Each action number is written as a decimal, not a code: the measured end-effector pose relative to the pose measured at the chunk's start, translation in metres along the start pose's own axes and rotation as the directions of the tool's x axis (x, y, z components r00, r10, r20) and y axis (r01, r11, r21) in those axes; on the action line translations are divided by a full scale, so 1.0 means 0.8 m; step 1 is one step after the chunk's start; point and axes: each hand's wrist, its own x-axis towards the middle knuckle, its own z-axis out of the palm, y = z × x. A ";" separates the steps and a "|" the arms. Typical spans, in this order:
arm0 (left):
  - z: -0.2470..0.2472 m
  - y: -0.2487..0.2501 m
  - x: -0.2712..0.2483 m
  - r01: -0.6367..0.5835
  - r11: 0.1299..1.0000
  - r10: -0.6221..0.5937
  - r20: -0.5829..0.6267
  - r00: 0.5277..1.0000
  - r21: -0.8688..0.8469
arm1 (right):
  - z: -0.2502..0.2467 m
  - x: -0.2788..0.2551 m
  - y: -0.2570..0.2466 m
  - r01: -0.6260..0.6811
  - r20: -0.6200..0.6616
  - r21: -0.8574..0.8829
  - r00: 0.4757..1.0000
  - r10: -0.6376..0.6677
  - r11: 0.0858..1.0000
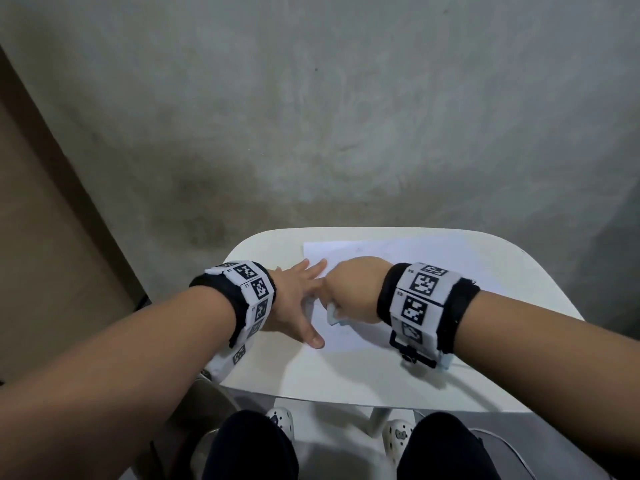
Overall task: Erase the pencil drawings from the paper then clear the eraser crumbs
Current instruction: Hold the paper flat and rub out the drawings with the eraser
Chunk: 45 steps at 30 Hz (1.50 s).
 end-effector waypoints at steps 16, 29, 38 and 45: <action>-0.003 0.001 0.003 0.008 1.000 -0.009 0.046 0.999 0.026 | -0.006 -0.007 0.007 -0.015 0.021 0.000 1.000 0.015 1.000; -0.003 0.000 0.002 -0.006 0.999 0.003 0.066 0.998 0.042 | -0.002 -0.001 0.010 -0.009 0.115 -0.176 0.993 0.029 0.984; -0.003 0.003 0.001 0.004 0.998 -0.008 0.072 0.997 0.058 | 0.000 0.001 0.018 -0.048 0.124 -0.155 0.990 0.068 0.987; -0.004 -0.001 0.002 -0.011 1.000 0.010 0.064 0.998 0.024 | -0.005 0.006 0.022 -0.021 0.046 -0.149 0.999 0.028 0.989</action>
